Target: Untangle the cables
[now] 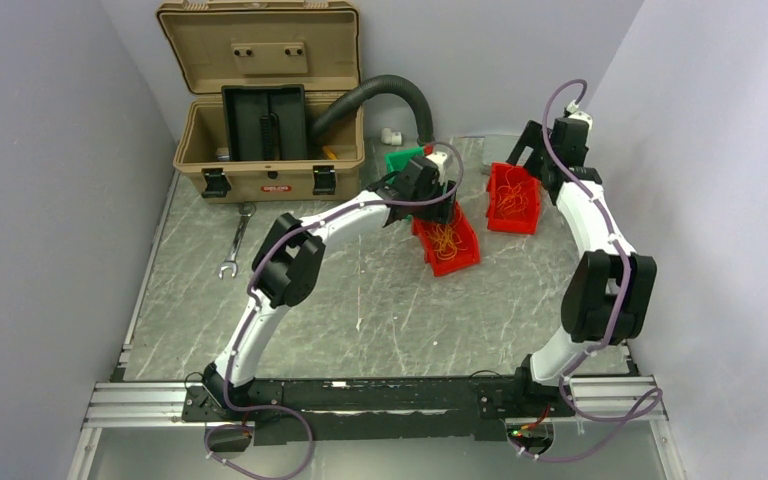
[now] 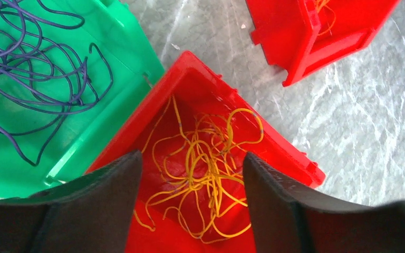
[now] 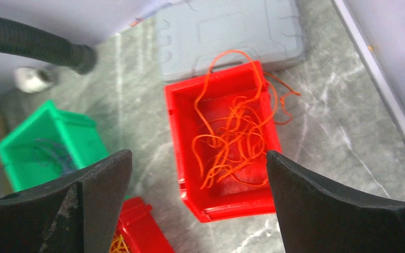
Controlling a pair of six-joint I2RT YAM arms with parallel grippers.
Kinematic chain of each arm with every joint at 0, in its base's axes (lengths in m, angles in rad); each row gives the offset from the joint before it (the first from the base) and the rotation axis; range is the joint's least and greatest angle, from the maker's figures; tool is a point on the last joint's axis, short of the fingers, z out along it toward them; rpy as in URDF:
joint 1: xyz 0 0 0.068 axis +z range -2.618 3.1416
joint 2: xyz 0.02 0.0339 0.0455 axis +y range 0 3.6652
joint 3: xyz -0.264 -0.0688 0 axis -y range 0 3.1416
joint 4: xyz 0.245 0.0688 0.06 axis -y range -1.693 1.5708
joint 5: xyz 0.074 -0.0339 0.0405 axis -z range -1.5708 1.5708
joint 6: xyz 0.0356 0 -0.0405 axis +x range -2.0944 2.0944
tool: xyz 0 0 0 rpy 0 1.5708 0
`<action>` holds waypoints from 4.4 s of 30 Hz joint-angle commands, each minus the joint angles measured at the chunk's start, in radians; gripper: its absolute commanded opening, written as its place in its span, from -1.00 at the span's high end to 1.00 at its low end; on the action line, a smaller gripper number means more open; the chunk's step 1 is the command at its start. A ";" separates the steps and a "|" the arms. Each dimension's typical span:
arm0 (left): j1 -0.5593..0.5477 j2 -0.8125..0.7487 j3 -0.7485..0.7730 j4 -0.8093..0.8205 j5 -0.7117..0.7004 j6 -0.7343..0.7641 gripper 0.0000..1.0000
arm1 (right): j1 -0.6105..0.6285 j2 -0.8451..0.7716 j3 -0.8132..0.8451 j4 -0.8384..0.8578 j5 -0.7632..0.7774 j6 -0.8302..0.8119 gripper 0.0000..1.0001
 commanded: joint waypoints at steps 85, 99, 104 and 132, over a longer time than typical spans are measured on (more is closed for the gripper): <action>0.268 -1.427 -1.319 0.193 -0.217 0.004 -0.97 | -0.135 0.136 -0.253 0.641 -0.309 0.536 1.00; 0.270 -1.438 -1.334 0.180 -0.226 0.008 -0.98 | -0.078 0.260 -0.325 0.682 -0.287 0.583 0.80; 0.269 -1.437 -1.332 0.183 -0.224 0.005 -0.98 | -0.073 0.171 -0.300 0.609 -0.250 0.498 -0.08; 0.267 -1.454 -1.514 0.421 -0.261 0.120 -0.98 | 0.042 -0.475 -1.083 1.011 -0.051 -0.216 -1.00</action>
